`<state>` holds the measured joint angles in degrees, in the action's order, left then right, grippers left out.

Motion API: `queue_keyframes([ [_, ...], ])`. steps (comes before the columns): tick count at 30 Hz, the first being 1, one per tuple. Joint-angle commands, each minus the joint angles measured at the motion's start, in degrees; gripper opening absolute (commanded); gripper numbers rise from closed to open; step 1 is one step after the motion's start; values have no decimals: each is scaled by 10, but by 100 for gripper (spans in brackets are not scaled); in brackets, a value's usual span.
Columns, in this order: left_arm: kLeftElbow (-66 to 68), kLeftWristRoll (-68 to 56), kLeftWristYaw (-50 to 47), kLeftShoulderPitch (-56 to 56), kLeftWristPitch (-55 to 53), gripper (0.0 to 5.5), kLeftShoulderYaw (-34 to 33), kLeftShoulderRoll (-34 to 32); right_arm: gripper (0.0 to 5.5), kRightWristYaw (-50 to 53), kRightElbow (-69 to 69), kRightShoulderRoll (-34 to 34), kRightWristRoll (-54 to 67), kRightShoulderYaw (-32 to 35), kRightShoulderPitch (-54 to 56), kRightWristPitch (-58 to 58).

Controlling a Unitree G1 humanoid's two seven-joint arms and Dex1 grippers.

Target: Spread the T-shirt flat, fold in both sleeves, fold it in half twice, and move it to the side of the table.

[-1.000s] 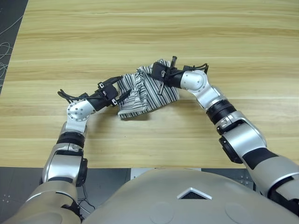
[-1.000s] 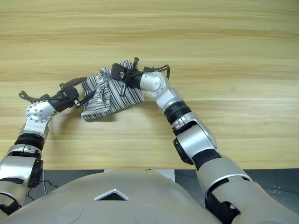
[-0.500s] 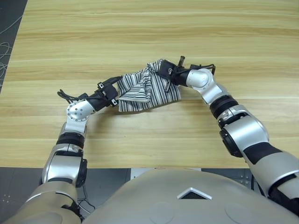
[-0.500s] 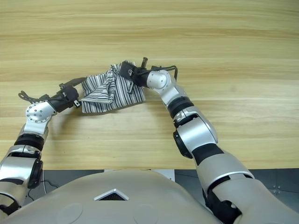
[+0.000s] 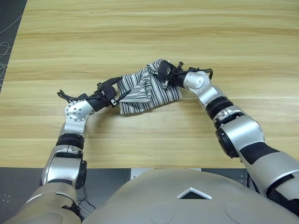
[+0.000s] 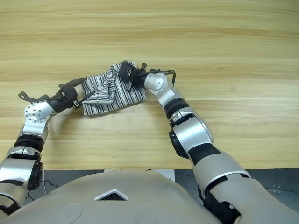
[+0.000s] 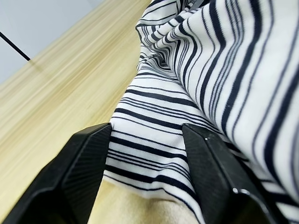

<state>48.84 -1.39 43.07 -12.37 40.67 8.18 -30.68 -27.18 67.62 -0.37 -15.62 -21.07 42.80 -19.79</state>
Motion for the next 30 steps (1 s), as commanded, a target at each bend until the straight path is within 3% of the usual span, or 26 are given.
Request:
queue_keyframes([
  [1, -7, -1, 26, 19, -27, 281, 0, -1, 142, 25, 15, -19, -22, -3, -5, 2],
  [14, -17, -3, 32, 26, -37, 281, -9, -5, 142, -46, -27, -17, 23, 39, -11, -17],
  [25, -19, -5, 35, 27, -38, 281, -15, -7, 343, -32, -9, -24, -6, 32, -7, -9],
  [30, -19, -5, 35, 28, -39, 281, -16, -8, 343, -45, -21, -25, 8, 45, 0, -20],
])
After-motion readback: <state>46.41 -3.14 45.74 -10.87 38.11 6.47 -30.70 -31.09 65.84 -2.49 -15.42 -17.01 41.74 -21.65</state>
